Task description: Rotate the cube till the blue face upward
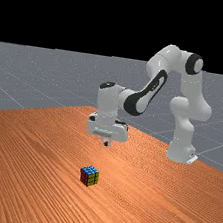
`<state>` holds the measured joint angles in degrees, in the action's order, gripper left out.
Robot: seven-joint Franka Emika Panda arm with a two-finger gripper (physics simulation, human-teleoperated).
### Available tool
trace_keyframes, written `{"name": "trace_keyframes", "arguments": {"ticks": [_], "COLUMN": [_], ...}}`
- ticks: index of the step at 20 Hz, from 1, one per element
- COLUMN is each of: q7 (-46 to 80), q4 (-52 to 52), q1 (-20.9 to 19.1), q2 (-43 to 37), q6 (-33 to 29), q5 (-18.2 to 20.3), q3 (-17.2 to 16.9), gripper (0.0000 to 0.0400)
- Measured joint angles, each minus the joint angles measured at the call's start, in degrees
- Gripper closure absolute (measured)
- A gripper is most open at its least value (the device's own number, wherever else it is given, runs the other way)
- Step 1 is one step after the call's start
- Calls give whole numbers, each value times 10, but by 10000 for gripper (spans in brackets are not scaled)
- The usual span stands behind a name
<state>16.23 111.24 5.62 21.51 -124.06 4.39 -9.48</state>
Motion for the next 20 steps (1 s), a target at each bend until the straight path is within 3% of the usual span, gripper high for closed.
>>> {"name": "trace_keyframes", "arguments": {"ticks": [12,16,20], "q7": [188,201,203], "q4": [-89,-208,-256], "q1": [8,-10,-21], "q2": [60,156,223], "q6": [26,62,68], "q5": [51,70,80], "q3": [-21,-14,-8], "gripper": [400,400,400]}}
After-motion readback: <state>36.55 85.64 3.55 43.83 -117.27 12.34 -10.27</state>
